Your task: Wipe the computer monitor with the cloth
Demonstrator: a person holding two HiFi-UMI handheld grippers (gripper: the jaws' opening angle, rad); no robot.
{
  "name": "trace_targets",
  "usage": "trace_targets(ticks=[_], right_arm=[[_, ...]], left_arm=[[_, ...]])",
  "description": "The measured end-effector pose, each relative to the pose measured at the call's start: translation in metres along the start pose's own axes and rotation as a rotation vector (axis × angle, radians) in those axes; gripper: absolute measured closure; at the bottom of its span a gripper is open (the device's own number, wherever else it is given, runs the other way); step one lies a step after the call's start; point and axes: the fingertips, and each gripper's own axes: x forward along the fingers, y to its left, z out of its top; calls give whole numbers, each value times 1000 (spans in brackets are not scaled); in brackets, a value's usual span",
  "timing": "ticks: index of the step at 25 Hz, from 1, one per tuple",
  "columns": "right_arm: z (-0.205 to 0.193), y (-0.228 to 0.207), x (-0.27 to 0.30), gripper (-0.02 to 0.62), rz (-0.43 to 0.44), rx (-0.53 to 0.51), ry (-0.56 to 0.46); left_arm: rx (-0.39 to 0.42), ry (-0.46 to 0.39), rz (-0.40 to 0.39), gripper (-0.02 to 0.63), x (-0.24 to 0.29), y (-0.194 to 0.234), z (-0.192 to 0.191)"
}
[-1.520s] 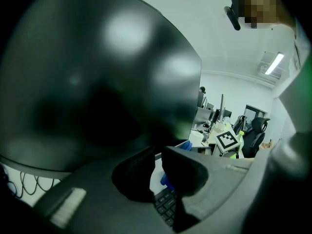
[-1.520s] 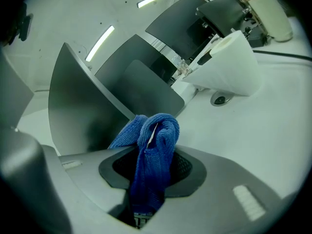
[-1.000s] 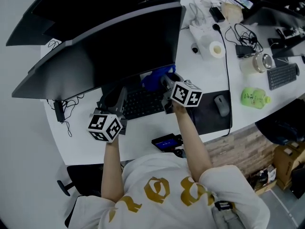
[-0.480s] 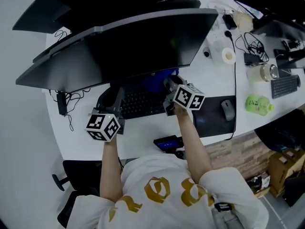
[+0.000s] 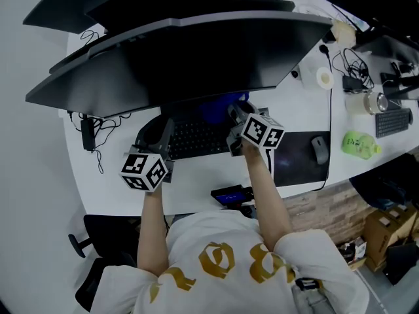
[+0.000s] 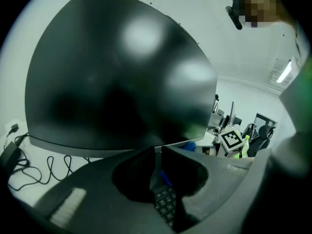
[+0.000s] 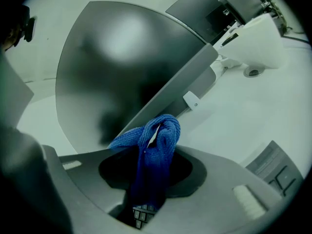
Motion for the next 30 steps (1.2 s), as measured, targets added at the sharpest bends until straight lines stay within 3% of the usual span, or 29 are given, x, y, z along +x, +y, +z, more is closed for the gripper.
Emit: trace_targets(ticks=[16,30], right_arm=[[-22,27,20,439,-56,-37,0],[-46,60,45,439,-32,-53,18]], left_arm=[[-49,-14,48,560,-39,60,-15],[-86,-30,70,560,-66,97,-22]])
